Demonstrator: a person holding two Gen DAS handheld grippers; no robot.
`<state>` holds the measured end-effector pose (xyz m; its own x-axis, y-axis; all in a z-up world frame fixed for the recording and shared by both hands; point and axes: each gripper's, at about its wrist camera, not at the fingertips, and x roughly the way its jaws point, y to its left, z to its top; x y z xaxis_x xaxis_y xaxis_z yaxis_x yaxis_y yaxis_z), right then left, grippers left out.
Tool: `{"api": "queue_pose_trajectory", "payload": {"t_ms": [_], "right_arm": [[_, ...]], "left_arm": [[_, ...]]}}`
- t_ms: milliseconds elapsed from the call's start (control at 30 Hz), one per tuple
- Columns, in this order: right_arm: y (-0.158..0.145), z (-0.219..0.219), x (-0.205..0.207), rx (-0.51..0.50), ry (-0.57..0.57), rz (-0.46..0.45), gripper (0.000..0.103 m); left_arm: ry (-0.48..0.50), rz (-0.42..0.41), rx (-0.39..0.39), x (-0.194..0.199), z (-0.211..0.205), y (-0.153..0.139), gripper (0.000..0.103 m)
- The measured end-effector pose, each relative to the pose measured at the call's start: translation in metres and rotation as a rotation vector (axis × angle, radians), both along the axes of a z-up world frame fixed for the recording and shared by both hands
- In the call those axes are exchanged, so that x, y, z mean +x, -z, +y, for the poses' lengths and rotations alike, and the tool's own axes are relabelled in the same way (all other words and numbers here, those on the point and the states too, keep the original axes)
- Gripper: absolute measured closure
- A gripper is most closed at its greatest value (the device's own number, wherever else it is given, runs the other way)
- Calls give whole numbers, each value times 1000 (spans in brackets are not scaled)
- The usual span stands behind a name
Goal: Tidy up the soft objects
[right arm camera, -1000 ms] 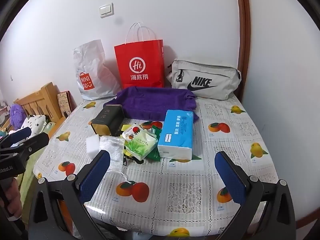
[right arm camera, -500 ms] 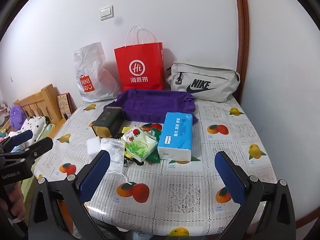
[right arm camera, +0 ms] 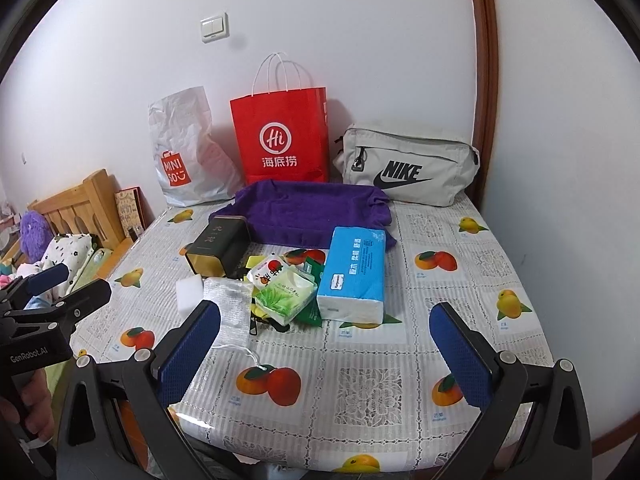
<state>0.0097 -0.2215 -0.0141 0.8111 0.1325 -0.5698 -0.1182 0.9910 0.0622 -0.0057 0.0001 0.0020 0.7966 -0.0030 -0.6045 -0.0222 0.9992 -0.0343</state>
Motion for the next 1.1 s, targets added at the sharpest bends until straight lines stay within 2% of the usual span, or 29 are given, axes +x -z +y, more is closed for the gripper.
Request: {"api": "queue_pose_trajectory", "payload": {"t_ms": [1100], "right_arm": [[1,5,-3,-3,-19,-1,0]], "left_arm": [[-7,0,13,0,0,0,0]]}}
